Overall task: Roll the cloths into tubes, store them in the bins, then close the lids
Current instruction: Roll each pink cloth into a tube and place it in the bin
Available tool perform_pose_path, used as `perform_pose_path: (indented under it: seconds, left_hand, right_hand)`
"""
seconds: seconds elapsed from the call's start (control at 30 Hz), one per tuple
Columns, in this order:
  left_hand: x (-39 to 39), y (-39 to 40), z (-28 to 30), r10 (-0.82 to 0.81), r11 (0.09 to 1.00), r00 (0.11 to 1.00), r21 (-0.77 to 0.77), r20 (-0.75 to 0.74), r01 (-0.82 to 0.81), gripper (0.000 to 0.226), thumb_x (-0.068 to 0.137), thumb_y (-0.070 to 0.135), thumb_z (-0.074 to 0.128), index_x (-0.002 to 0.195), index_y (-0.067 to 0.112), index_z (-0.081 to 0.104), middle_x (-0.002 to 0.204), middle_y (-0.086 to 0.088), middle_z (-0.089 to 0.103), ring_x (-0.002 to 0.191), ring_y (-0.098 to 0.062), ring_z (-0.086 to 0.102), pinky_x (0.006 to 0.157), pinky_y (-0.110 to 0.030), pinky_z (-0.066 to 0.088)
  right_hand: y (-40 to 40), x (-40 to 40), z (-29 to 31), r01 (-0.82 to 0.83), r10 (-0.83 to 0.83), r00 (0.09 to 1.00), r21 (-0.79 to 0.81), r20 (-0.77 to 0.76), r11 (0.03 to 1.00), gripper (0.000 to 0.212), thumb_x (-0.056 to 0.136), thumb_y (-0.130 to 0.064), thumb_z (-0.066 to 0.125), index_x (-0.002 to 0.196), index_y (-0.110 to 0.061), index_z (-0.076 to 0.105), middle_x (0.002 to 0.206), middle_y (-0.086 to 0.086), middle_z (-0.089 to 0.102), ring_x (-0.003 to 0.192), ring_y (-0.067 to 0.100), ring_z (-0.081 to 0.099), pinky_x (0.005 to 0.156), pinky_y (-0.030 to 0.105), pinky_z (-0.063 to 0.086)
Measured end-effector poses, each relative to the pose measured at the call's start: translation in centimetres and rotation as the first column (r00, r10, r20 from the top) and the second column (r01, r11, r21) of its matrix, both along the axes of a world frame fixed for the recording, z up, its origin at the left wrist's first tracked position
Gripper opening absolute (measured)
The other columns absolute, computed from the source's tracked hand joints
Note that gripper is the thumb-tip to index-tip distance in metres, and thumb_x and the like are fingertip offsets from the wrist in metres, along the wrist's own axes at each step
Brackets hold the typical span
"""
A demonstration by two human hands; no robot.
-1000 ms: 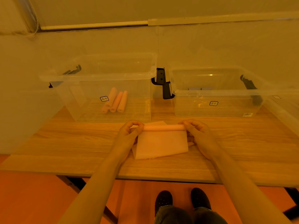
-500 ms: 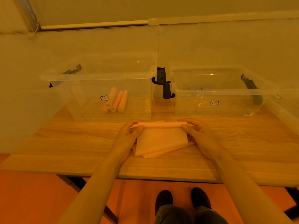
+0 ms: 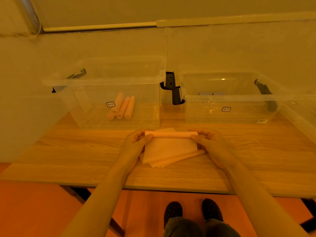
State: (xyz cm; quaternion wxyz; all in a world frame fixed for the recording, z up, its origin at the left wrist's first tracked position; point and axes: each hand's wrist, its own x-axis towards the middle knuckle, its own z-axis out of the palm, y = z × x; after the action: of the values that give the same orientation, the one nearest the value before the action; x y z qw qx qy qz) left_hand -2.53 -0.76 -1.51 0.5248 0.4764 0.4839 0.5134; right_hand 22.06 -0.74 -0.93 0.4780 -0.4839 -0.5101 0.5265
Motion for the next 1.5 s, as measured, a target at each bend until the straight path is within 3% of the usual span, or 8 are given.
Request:
perform_pose_path:
  seconds: [0.2,0.5,0.63,0.77,0.87,1.03,1.33,1.5]
  left_hand:
    - [-0.21,-0.16,-0.03,-0.004,0.999,0.998,0.034,-0.065,0.006,0.019,0.091,0.028,0.060,0.108,0.022,0.066,0.099,-0.006,0.071,0.087,-0.023,0.068,0.065,-0.036,0.054]
    - [-0.01,-0.29,0.07,0.030,0.998,0.996,0.061,-0.079,-0.025,0.014,0.093,0.025,0.059,0.102,0.018,0.068,0.069,0.011,0.061,0.054,0.001,0.053,0.045,-0.018,0.040]
    - [-0.10,-0.17,0.02,0.016,1.000,1.000,0.010,-0.023,-0.016,0.021,0.090,0.024,0.062,0.111,0.022,0.067,0.098,-0.001,0.070,0.082,-0.014,0.066,0.059,-0.028,0.052]
    - [-0.19,0.08,-0.19,0.030,1.000,0.999,-0.001,-0.015,-0.030,0.026,0.090,0.018,0.063,0.116,0.022,0.064,0.107,-0.008,0.069,0.094,-0.024,0.067,0.075,-0.039,0.056]
    - [-0.15,0.22,-0.34,0.032,0.999,0.999,0.011,-0.004,-0.032,0.024,0.091,0.017,0.062,0.114,0.022,0.065,0.108,-0.011,0.069,0.096,-0.026,0.066,0.080,-0.043,0.053]
    - [-0.13,0.26,-0.30,0.072,0.997,0.997,0.005,-0.007,-0.072,0.019,0.091,0.018,0.061,0.104,0.030,0.067,0.110,-0.011,0.067,0.098,-0.027,0.063,0.076,-0.039,0.053]
    - [-0.01,-0.01,-0.09,0.138,0.988,0.972,0.088,-0.190,-0.124,0.015,0.094,0.037,0.056,0.092,0.036,0.071,0.098,0.005,0.067,0.092,-0.016,0.061,0.080,-0.040,0.050]
    - [-0.11,-0.25,0.04,0.071,0.994,0.982,0.096,-0.177,-0.055,0.015,0.094,0.032,0.057,0.087,0.031,0.070,0.090,0.004,0.067,0.085,-0.016,0.060,0.071,-0.038,0.048]
  right_hand:
    - [-0.07,-0.11,0.16,-0.006,0.006,1.000,0.031,0.018,0.999,0.021,0.089,-0.019,0.064,0.105,-0.031,0.070,0.099,-0.002,0.073,0.087,0.017,0.070,0.074,0.033,0.058]
    - [-0.03,-0.16,-0.14,0.033,-0.032,0.999,0.037,-0.031,0.999,0.018,0.093,-0.023,0.056,0.097,-0.026,0.074,0.093,0.001,0.073,0.084,0.017,0.065,0.070,0.029,0.055]
    - [0.17,0.08,-0.04,0.021,-0.021,1.000,0.016,0.005,1.000,0.021,0.087,-0.022,0.065,0.105,-0.031,0.071,0.101,0.004,0.072,0.091,0.021,0.067,0.081,0.037,0.056]
    - [-0.18,0.11,0.20,0.009,-0.009,1.000,0.012,0.007,1.000,0.019,0.086,-0.013,0.066,0.100,-0.023,0.071,0.085,-0.003,0.075,0.067,0.005,0.066,0.059,0.018,0.052]
    - [-0.23,0.12,0.13,0.006,-0.006,1.000,0.007,0.001,1.000,0.020,0.085,-0.009,0.067,0.100,-0.020,0.072,0.086,0.000,0.075,0.066,0.007,0.065,0.058,0.018,0.051]
    - [0.02,0.06,0.22,0.007,-0.010,0.996,-0.025,-0.088,1.000,0.016,0.090,-0.011,0.059,0.096,-0.017,0.072,0.095,0.002,0.075,0.086,0.013,0.070,0.071,0.022,0.057]
    - [-0.29,0.07,0.47,-0.001,0.000,0.997,-0.005,-0.079,1.000,0.019,0.087,-0.001,0.061,0.093,-0.014,0.073,0.091,0.000,0.076,0.083,0.010,0.071,0.070,0.020,0.057]
    - [0.00,-0.14,0.47,-0.005,0.000,0.991,-0.036,-0.137,0.999,0.017,0.092,-0.016,0.057,0.103,-0.020,0.070,0.096,0.002,0.075,0.085,0.013,0.070,0.067,0.022,0.057]
